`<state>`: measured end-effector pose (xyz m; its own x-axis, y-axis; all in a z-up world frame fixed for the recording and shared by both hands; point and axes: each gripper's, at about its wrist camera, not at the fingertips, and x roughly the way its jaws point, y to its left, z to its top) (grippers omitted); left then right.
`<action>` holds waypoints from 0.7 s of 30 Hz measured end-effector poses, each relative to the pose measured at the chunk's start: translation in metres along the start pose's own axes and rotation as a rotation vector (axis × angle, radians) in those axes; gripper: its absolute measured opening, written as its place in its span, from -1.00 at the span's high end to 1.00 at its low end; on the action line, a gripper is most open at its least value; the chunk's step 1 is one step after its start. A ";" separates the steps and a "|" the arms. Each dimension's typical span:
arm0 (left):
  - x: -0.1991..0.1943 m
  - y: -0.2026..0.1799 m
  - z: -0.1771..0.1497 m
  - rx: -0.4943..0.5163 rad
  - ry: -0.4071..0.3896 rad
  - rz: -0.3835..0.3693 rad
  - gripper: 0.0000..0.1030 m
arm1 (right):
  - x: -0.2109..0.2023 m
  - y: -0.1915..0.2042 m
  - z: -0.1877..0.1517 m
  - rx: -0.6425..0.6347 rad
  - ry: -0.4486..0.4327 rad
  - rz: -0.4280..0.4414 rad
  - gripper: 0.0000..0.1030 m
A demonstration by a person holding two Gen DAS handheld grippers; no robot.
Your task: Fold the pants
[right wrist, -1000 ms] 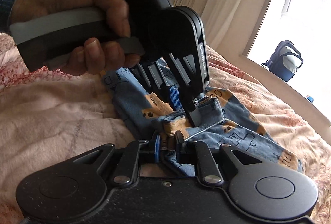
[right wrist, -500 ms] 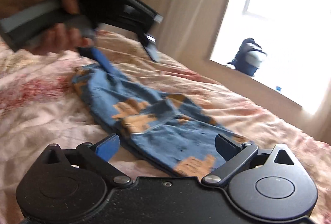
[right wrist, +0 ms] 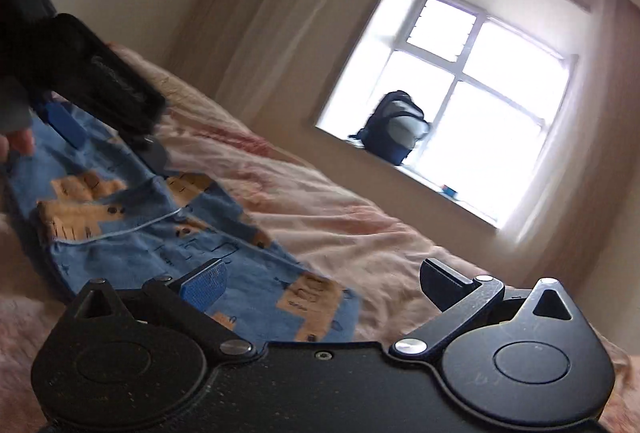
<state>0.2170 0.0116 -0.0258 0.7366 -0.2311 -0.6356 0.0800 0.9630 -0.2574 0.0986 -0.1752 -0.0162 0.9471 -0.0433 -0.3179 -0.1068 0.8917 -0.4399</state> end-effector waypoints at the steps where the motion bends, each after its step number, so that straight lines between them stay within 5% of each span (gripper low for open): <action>1: 0.007 -0.003 -0.006 0.037 0.000 0.033 -0.99 | 0.009 0.002 -0.006 -0.008 0.039 -0.004 -0.99; 5: 0.013 -0.012 -0.023 0.203 -0.066 0.094 -1.00 | 0.017 0.000 -0.022 0.022 0.078 -0.011 -0.99; 11: 0.008 -0.003 -0.009 0.178 -0.053 0.100 -1.00 | 0.016 -0.040 -0.042 0.080 0.169 -0.162 -0.99; 14: -0.006 -0.009 0.002 0.188 -0.123 0.107 -1.00 | 0.016 -0.055 -0.038 0.053 0.159 -0.244 -0.99; 18: 0.010 -0.020 0.011 0.201 -0.063 0.135 -1.00 | 0.020 -0.059 -0.006 0.035 0.013 -0.157 -0.99; 21: 0.028 -0.009 0.005 0.182 -0.037 0.160 -1.00 | 0.058 -0.043 0.009 -0.014 0.003 -0.039 -0.99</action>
<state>0.2407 -0.0032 -0.0376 0.7736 -0.0713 -0.6297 0.0774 0.9968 -0.0177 0.1614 -0.2119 -0.0078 0.9498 -0.0788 -0.3027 -0.0746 0.8827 -0.4639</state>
